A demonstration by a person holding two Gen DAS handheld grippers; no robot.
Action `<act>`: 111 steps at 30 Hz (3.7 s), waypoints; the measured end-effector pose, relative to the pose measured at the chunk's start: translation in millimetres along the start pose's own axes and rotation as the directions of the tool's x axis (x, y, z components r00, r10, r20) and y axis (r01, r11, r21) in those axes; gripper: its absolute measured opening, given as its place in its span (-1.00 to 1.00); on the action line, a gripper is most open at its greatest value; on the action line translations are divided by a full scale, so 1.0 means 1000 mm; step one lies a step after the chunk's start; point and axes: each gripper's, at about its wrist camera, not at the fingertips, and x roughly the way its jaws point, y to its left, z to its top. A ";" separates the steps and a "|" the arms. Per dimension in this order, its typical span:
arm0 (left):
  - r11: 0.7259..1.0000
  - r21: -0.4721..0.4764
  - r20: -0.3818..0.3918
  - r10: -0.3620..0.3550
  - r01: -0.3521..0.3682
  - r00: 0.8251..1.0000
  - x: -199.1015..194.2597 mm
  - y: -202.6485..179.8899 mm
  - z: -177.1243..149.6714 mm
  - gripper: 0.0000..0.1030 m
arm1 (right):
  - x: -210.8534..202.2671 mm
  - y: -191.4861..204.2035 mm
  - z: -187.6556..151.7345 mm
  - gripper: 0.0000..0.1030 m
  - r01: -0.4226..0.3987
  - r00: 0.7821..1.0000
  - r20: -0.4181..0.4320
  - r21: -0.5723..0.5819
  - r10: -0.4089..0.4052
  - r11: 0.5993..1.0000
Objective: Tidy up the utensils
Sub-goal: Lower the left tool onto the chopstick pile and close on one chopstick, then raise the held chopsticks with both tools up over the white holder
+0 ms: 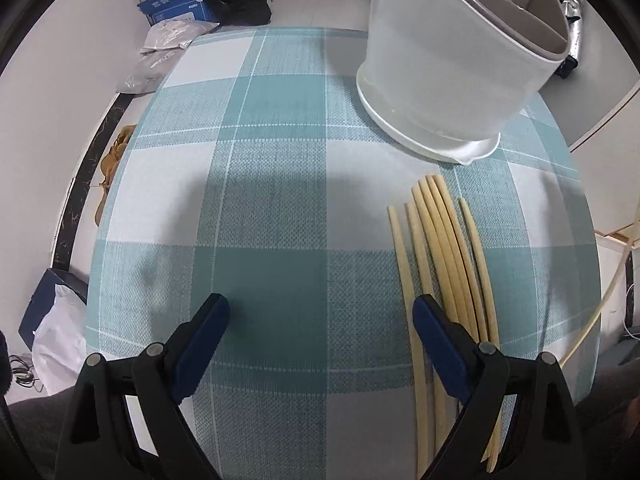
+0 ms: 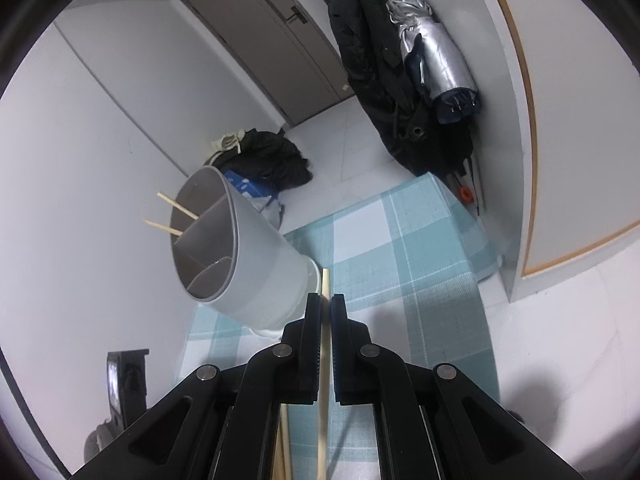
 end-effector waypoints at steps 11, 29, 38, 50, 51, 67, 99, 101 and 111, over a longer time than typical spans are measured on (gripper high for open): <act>0.996 0.062 -0.023 0.061 -0.059 0.998 0.007 -0.016 0.006 0.55 | -0.014 -0.008 0.004 -0.92 -0.021 0.999 0.025 0.019 0.021 1.000; 1.000 0.004 -0.030 -0.017 0.018 0.999 -0.008 -0.023 0.029 -0.97 | -0.018 0.011 0.000 -0.92 0.019 0.999 0.039 -0.049 -0.017 0.999; 0.989 0.082 0.223 -0.140 0.125 0.965 -0.082 -0.031 0.012 -0.98 | -0.033 0.040 -0.013 -0.92 -0.012 0.996 0.085 -0.164 0.026 0.986; 0.969 0.134 0.435 -0.246 0.207 0.866 -0.139 -0.032 -0.010 -0.98 | -0.049 0.082 -0.037 -0.93 -0.038 0.986 0.141 -0.355 0.094 0.934; 0.971 0.136 0.447 -0.238 0.197 0.862 -0.141 -0.034 -0.011 -0.98 | -0.049 0.084 -0.038 -0.93 -0.034 0.985 0.144 -0.369 0.094 0.929; 0.990 -0.055 0.100 -0.122 0.128 0.987 -0.034 0.011 0.011 0.00 | -0.044 0.045 -0.025 -0.92 0.071 0.987 0.157 -0.183 -0.042 0.980; 1.000 0.029 0.035 -0.012 0.011 0.999 0.011 -0.022 0.046 -0.97 | -0.013 0.002 -0.008 -0.93 0.059 0.996 0.075 -0.021 -0.057 0.998; 0.999 0.026 0.089 -0.029 0.027 0.996 -0.003 -0.019 0.044 -0.97 | -0.018 0.010 -0.009 -0.93 0.054 0.994 0.095 -0.047 -0.050 0.997; 0.986 0.101 0.437 -0.166 0.136 0.884 -0.116 -0.022 0.004 -0.97 | -0.042 0.051 -0.025 -0.93 0.068 0.985 0.169 -0.225 -0.030 0.972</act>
